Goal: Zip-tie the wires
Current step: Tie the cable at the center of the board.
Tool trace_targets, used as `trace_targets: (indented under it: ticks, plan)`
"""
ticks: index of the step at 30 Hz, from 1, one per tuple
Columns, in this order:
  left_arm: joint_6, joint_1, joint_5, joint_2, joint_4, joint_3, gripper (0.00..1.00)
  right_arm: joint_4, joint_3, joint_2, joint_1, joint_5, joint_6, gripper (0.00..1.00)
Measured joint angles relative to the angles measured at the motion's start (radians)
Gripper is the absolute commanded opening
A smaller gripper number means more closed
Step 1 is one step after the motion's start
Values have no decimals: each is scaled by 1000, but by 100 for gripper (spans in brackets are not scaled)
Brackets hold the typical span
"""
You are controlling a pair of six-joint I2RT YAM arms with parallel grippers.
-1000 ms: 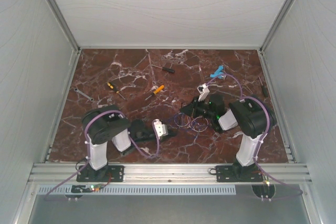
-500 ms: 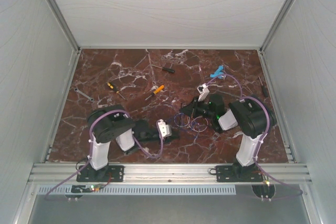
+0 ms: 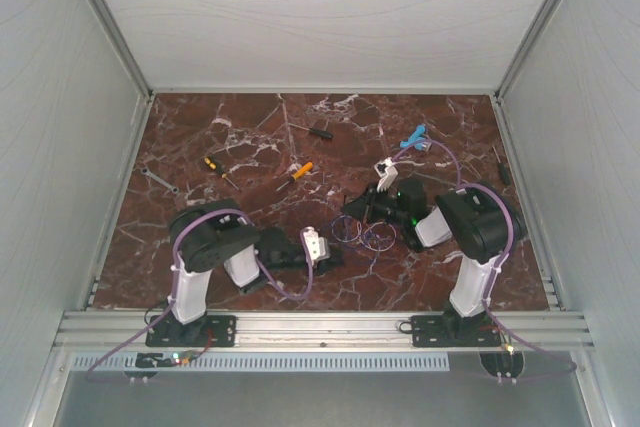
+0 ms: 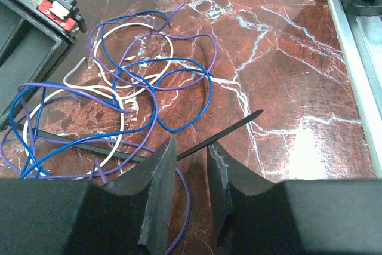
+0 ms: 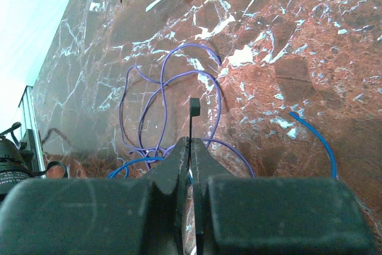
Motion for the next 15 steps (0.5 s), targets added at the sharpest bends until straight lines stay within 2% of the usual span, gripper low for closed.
trace_targets:
  ticks: [2,4,8,15]
  plan:
    - [0,-3,1,3,0,0,23,-5,5,2,0,0,0,0]
    - [1,-7,0,11,0,2,11,-10,6,5,0,0,1,0]
    - [3,-11,-2,15,0,3,0,-20,10,8,0,-5,7,0]
    - [-9,-11,0,15,2,6,0,-23,12,11,0,-12,15,0]
